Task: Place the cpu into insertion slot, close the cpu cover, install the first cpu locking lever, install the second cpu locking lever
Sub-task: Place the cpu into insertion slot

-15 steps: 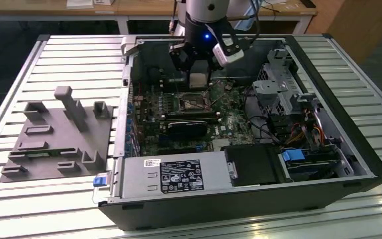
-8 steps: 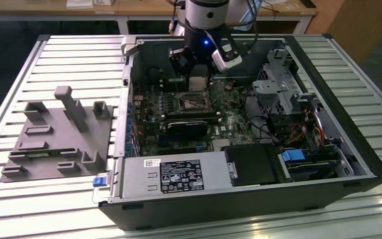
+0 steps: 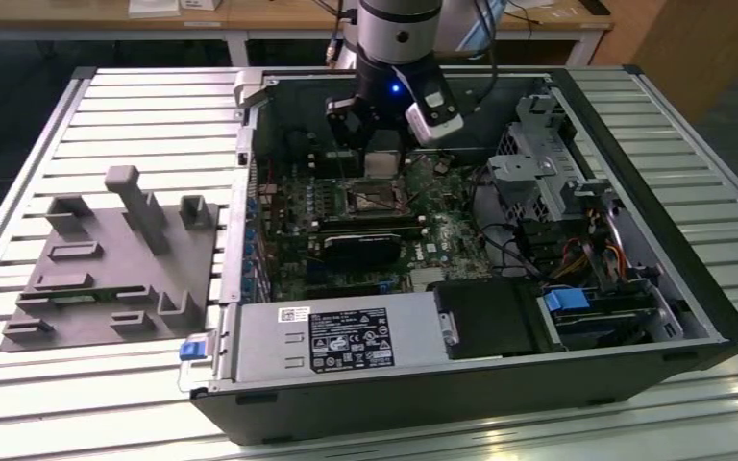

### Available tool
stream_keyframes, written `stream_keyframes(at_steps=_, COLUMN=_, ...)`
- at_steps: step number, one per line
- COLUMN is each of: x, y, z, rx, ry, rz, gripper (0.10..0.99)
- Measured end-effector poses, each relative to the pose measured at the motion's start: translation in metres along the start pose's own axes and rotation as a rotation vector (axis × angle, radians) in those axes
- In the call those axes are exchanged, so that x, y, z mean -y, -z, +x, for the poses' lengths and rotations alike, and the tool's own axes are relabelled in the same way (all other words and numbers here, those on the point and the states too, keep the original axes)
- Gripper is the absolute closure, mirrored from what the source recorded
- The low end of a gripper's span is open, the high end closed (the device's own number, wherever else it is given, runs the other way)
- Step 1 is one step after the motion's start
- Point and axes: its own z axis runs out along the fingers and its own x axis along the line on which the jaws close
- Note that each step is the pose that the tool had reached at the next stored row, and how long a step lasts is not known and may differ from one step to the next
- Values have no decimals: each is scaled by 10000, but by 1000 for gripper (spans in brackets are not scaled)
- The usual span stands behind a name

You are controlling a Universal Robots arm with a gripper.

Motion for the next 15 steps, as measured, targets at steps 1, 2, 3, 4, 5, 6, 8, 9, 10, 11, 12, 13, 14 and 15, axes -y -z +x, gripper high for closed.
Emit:
stream_keyframes(at_steps=1, x=0, y=-4, z=0, rx=17, ry=-177, rz=2, gripper=549)
stream_keyframes(at_steps=2, x=1, y=-7, z=0, rx=33, ry=-353, rz=4, gripper=549)
stream_keyframes(at_steps=3, x=1, y=-9, z=0, rx=50, ry=-532, rz=7, gripper=549)
stream_keyframes(at_steps=4, x=1, y=-12, z=0, rx=68, ry=-716, rz=8, gripper=549)
stream_keyframes(at_steps=5, x=1, y=-15, z=0, rx=85, ry=-906, rz=8, gripper=549)
stream_keyframes(at_steps=6, x=1, y=-17, z=0, rx=102, ry=-1086, rz=10, gripper=549)
stream_keyframes(at_steps=8, x=2, y=-19, z=0, rx=135, ry=-1444, rz=11, gripper=549)
stream_keyframes(at_steps=9, x=2, y=-20, z=0, rx=152, ry=-1622, rz=12, gripper=549)
stream_keyframes(at_steps=10, x=2, y=-21, z=0, rx=168, ry=-1802, rz=13, gripper=549)
stream_keyframes(at_steps=11, x=2, y=-23, z=0, rx=185, ry=-1981, rz=13, gripper=549)
stream_keyframes(at_steps=12, x=2, y=-24, z=0, rx=202, ry=-2160, rz=14, gripper=549)
stream_keyframes(at_steps=13, x=2, y=-24, z=0, rx=219, ry=-2345, rz=15, gripper=549)
stream_keyframes(at_steps=14, x=2, y=-26, z=0, rx=236, ry=-2523, rz=14, gripper=549)
stream_keyframes(at_steps=15, x=2, y=-27, z=0, rx=252, ry=-2698, rz=15, gripper=549)
